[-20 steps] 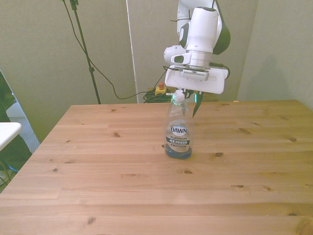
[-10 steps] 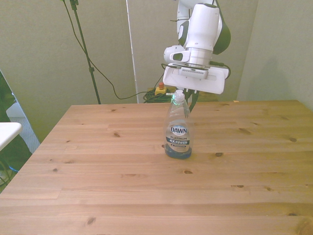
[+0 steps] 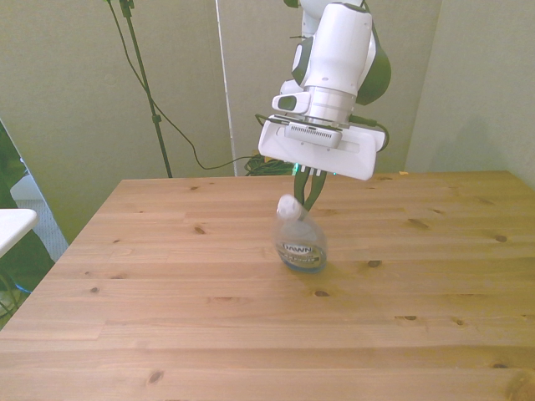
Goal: Knock down the dish soap
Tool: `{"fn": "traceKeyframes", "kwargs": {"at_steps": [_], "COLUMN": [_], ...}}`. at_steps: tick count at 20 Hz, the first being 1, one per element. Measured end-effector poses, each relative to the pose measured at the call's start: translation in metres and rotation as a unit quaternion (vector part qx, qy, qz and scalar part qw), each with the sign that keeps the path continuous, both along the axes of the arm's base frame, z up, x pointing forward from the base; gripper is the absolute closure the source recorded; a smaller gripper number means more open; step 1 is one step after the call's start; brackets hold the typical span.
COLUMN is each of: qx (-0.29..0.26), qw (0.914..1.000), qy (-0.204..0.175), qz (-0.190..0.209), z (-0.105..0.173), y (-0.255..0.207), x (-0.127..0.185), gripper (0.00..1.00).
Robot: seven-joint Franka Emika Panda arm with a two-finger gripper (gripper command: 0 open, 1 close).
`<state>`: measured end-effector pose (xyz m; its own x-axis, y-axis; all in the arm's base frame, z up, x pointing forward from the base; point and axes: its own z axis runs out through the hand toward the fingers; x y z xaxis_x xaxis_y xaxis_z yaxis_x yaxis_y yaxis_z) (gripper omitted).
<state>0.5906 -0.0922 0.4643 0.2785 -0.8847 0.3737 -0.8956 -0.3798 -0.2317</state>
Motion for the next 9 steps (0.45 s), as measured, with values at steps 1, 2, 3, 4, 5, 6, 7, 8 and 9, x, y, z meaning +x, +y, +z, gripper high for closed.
{"fn": "traceKeyframes", "kwargs": {"at_steps": [1,2,3,4,5,6,7,8,9], "qx": [-0.001,-0.002,-0.001,0.001,0.001,0.000,0.000,-0.001,-0.001], "qw": [1.0000,1.0000,0.9999,0.9999,0.9999,0.9998,0.9998,0.9997,0.9996], "qy": [-0.001,-0.001,0.000,-0.001,-0.001,-0.002,-0.003,-0.003,-0.004], "qz": [-0.003,-0.007,-0.010,-0.013,-0.016,-0.018,-0.021,-0.024,-0.027], "z": [0.001,0.003,0.003,0.004,0.005,0.006,0.007,0.008,0.009], "y": [-0.004,-0.007,-0.010,-0.013,-0.015,-0.018,-0.022,-0.026,-0.031], "x": [0.006,0.011,0.015,0.018,0.021,0.024,0.027,0.030,0.033], "gripper": [1.00,1.00,1.00,1.00,1.00,1.00,1.00,1.00,1.00]}}
